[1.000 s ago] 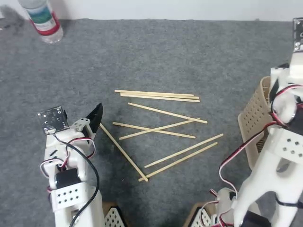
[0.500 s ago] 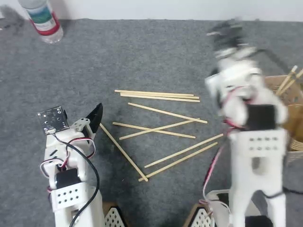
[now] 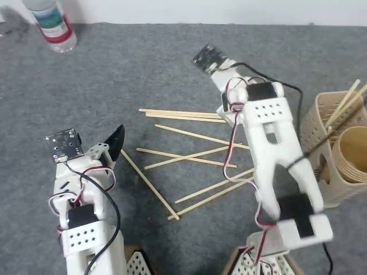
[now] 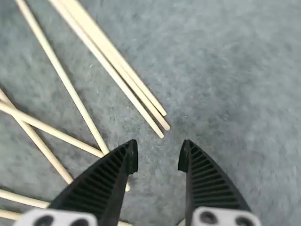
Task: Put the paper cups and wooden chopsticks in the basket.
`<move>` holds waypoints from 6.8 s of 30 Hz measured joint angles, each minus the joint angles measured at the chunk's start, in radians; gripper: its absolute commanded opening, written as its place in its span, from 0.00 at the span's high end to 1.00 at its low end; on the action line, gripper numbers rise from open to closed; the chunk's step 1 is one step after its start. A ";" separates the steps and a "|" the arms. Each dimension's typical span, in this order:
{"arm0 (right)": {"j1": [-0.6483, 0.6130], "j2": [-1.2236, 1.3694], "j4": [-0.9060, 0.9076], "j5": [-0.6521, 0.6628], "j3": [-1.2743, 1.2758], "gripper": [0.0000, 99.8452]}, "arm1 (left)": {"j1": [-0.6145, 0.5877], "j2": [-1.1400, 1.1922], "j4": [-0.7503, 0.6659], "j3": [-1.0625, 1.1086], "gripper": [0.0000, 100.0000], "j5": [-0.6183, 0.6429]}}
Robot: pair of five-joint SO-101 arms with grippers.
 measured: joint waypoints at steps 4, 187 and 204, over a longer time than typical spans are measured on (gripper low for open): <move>0.000 0.138 -0.002 0.135 -0.028 0.85 | 0.000 0.000 0.000 0.000 0.61 0.000; -0.028 1.206 0.609 0.193 -1.691 0.99 | 0.000 0.000 0.000 0.000 0.61 0.000; 0.238 0.460 0.609 -0.155 -1.448 0.99 | 0.000 0.000 0.000 0.000 0.61 0.000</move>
